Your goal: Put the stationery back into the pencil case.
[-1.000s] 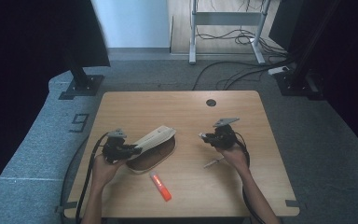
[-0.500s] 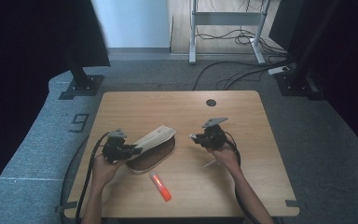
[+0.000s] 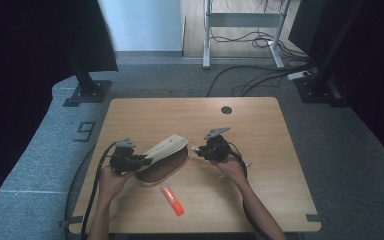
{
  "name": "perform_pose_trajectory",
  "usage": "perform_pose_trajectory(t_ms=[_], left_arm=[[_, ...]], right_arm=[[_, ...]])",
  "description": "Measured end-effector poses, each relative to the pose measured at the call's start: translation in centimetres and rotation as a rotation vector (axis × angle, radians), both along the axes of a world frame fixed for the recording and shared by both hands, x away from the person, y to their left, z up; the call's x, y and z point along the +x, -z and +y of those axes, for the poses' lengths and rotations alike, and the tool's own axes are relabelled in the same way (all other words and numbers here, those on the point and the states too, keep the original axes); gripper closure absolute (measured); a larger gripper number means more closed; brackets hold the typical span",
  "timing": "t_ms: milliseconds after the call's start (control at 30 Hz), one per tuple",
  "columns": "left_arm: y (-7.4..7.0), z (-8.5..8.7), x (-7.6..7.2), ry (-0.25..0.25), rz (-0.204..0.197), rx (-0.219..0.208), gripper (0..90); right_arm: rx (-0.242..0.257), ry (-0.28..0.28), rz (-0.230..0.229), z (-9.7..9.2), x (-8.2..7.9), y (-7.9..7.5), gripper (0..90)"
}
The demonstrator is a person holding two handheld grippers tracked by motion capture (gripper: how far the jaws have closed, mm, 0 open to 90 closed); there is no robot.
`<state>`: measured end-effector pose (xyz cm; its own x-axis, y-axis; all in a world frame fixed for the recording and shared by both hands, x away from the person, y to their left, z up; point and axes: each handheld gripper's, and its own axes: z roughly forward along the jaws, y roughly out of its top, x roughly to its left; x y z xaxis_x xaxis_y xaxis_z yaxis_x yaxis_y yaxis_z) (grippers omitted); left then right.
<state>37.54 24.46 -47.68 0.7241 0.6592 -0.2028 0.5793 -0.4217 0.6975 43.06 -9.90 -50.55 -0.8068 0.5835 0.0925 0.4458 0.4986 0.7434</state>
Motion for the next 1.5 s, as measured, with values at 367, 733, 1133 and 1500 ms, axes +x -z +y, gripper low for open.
perform_pose_trajectory(t_ms=[367,733,1133,1500], left_arm=[[0.0,0.0,0.0,0.0,0.001,-0.003,74.7],[0.0,-0.1,0.0,-0.001,0.0,-0.004,74.7],[0.0,-0.3,0.0,0.0,-0.003,-0.007,74.5],[0.0,-0.5,-0.1,0.007,-0.003,-0.009,74.5]], right_arm=[[-0.014,-0.039,0.001,2.8,0.2,0.6,71.7],[-0.037,-0.05,0.007,4.9,0.8,1.4,71.7],[-0.049,-0.037,-0.002,6.2,1.6,2.2,71.6],[-0.053,-0.034,-0.006,7.6,2.1,2.5,71.6]])
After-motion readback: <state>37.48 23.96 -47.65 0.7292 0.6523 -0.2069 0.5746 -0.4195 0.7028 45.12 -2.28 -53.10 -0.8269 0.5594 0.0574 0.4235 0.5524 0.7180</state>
